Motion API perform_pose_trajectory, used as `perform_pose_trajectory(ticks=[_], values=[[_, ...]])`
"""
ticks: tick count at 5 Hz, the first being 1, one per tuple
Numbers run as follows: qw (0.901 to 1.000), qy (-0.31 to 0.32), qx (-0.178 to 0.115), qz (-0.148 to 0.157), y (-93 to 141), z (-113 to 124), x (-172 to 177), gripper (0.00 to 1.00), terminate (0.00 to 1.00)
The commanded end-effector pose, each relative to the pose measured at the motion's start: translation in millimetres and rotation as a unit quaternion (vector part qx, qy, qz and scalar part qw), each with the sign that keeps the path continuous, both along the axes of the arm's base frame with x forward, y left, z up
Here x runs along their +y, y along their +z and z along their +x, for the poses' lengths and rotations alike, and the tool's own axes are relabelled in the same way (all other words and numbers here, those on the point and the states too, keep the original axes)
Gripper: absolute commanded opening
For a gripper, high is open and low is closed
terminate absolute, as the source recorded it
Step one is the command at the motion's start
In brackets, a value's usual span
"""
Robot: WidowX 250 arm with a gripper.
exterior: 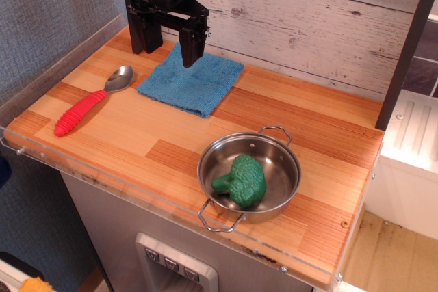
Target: Move the spatula and place it on the blue cloth.
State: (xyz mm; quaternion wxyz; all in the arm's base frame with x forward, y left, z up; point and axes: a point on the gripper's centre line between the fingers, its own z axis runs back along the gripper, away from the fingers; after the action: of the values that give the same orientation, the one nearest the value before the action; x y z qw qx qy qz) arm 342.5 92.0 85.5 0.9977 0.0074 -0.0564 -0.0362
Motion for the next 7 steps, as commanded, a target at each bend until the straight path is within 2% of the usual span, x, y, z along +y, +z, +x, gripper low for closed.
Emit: perform_pose_trajectory(ticks=[1, 2, 4, 6, 7], values=[[1.0, 0.0, 0.0, 0.0, 0, 0, 0, 1.0, 0.0], [0.9995, 0.031, 0.003, 0.005, -4, -17, 30, 1.0, 0.0], [0.9972, 0.057, 0.015, 0.045, -1, -51, 72, 1.0, 0.0], [0.9977, 0.037, 0.024, 0.052, -20, -53, 77, 1.0, 0.0], [0.9975, 0.037, 0.016, 0.057, -32, -61, 85, 1.0, 0.0]])
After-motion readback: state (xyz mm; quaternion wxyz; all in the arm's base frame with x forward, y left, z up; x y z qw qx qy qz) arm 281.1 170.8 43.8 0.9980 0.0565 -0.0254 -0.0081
